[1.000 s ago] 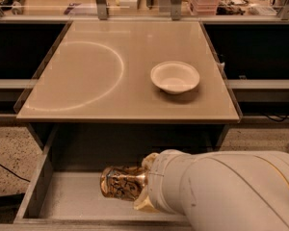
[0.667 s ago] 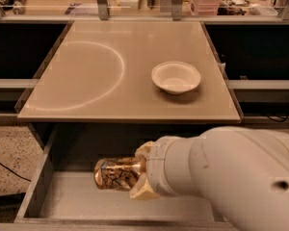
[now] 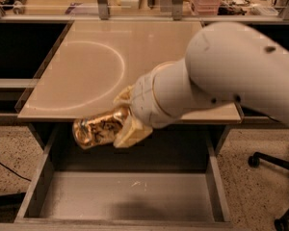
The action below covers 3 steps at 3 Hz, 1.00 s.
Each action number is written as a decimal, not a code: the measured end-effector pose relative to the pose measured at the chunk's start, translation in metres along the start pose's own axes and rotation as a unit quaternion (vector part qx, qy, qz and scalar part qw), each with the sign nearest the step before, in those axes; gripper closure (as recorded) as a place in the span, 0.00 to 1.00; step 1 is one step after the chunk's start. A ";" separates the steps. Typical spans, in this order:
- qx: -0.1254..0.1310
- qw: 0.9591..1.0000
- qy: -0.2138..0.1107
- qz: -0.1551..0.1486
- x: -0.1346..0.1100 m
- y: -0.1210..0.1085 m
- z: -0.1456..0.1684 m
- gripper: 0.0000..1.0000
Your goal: Pick orange can from top drawer and place on counter
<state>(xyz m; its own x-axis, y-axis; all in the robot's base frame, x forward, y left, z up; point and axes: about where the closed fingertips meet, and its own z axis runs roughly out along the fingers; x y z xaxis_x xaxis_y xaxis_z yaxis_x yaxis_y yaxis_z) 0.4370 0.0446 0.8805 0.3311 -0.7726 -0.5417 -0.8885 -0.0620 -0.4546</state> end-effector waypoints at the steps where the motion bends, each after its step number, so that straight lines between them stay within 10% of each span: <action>1: -0.005 0.998 -0.028 -0.047 -0.037 -0.060 0.012 1.00; 2: -0.006 0.996 -0.063 -0.064 -0.068 -0.112 0.037 1.00; 3: -0.006 0.996 -0.062 -0.063 -0.068 -0.111 0.037 1.00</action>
Offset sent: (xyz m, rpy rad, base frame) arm 0.1374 0.1138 0.0628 0.1034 -0.0390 0.1906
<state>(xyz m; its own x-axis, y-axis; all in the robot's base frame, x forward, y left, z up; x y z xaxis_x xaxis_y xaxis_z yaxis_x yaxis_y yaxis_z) 0.5250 0.1273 0.9413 0.4767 -0.6739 -0.5645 -0.8410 -0.1627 -0.5161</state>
